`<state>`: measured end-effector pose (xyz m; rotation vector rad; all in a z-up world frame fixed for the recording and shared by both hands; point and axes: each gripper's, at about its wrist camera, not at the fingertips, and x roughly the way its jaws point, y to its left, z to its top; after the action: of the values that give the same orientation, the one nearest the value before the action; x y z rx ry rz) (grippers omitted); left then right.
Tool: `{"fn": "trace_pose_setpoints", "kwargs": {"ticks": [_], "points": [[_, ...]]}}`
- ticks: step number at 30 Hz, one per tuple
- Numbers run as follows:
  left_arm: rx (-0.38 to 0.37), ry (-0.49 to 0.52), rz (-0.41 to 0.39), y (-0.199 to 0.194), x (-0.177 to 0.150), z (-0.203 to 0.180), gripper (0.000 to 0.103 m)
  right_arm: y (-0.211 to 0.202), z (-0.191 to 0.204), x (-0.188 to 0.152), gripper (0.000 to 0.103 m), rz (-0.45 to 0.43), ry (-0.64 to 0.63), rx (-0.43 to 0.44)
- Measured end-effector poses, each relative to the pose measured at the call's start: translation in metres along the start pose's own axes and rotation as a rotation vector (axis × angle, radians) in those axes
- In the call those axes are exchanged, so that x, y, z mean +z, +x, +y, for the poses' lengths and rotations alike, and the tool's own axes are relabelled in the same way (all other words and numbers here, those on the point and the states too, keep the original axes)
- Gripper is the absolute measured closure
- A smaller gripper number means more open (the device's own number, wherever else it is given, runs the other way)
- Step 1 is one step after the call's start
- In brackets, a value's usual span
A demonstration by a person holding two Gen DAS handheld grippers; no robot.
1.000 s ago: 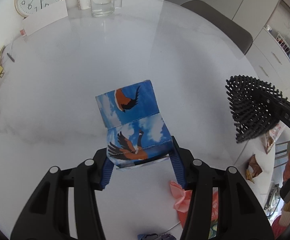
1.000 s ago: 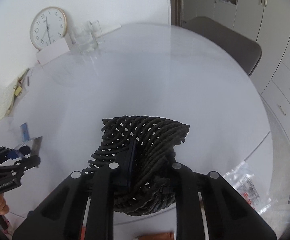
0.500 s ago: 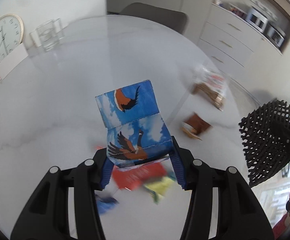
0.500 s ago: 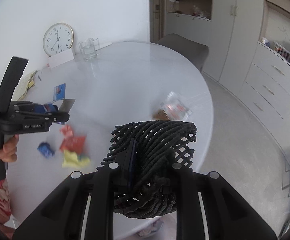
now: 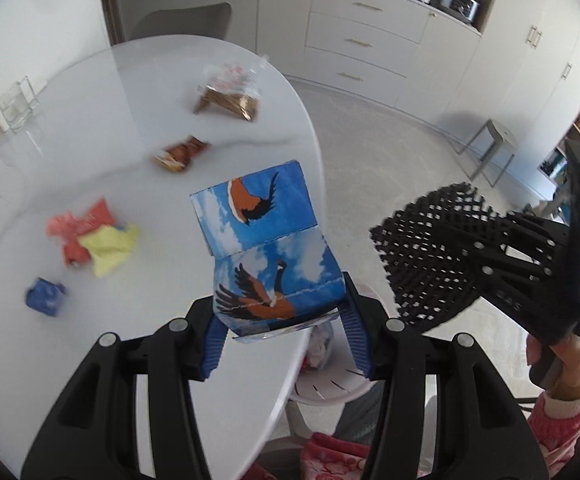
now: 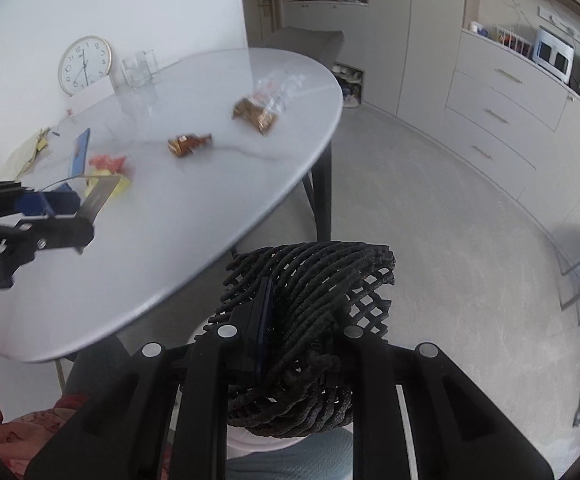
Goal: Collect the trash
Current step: 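Carry the net over the bin and open the right tool while the left carries the carton, then open the left tool over the bin to drop the carton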
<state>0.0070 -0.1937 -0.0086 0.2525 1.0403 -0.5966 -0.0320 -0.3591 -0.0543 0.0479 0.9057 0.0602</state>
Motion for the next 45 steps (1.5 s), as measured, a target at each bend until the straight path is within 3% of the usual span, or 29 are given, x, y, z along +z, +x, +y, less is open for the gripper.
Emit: {"fn": "trace_pose_setpoints", "kwargs": {"ticks": [10,12,14,17,23,33,40,42,43,45], "points": [[-0.010,0.056,0.098,0.045,-0.043,-0.038,0.053,0.056,0.002,-0.053,0.080,0.103,-0.006,0.053],[-0.011,0.066,0.108,0.049,-0.047,-0.043,0.053,0.072,0.006,-0.059,0.068,0.139,-0.016,0.075],[-0.012,0.074,0.114,0.052,-0.050,-0.043,0.053,0.083,0.009,-0.064,0.039,0.162,-0.017,0.092],[0.006,0.090,0.110,0.053,-0.053,-0.042,0.053,0.091,0.010,-0.068,0.029,0.173,-0.016,0.091],[0.027,0.120,0.097,0.052,-0.058,-0.047,0.053,0.082,-0.003,-0.065,0.017,0.148,0.006,0.005],[0.018,0.156,0.129,0.071,-0.072,-0.071,0.053,0.053,-0.045,-0.059,0.015,0.114,0.047,-0.176],[-0.014,0.161,0.193,0.107,-0.071,-0.079,0.053,0.040,-0.060,-0.052,0.012,0.079,0.044,-0.200],[-0.007,0.155,0.203,0.111,-0.070,-0.079,0.040,0.039,-0.060,-0.050,0.012,0.076,0.040,-0.198],[0.002,0.150,0.197,0.110,-0.070,-0.079,0.028,0.039,-0.060,-0.050,0.012,0.075,0.039,-0.198],[0.011,0.150,0.173,0.106,-0.068,-0.078,0.022,0.041,-0.061,-0.049,0.012,0.076,0.038,-0.195]]}}
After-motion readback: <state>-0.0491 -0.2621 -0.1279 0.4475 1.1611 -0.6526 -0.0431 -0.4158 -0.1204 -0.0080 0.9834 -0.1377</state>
